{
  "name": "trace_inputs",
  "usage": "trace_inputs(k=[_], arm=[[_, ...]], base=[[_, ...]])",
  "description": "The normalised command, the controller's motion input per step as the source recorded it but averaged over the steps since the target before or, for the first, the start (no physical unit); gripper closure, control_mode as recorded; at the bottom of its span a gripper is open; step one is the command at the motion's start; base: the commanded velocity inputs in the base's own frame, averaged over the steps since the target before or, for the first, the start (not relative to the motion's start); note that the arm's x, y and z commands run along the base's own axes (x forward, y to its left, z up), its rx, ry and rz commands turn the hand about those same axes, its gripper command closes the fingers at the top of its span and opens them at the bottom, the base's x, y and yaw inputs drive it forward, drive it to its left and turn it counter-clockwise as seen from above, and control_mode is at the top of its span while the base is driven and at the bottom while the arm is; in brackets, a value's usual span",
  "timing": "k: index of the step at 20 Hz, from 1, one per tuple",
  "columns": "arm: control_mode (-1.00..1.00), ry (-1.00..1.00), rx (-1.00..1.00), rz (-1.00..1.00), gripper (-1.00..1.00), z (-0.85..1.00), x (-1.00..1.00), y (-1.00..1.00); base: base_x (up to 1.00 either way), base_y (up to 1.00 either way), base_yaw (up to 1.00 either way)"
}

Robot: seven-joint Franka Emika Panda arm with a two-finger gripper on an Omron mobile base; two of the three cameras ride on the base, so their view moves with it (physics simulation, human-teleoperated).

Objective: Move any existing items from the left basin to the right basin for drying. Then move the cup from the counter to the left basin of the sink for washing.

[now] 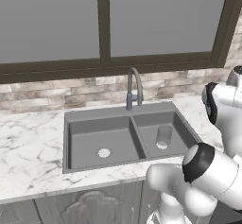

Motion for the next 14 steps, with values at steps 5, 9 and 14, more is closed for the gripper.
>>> trace_inputs(k=[5,9,14], arm=[[-1.0,0.17,0.09,0.38,1.0,0.3,0.0,1.0],[-1.0,0.09,0.15,0.44,1.0,0.01,0.0,1.0],[-1.0,0.07,0.11,0.49,1.0,0.0,0.02,1.0]], base=[[0.0,0.0,0.0],[0.0,0.0,0.0],[0.0,0.0,0.0]])
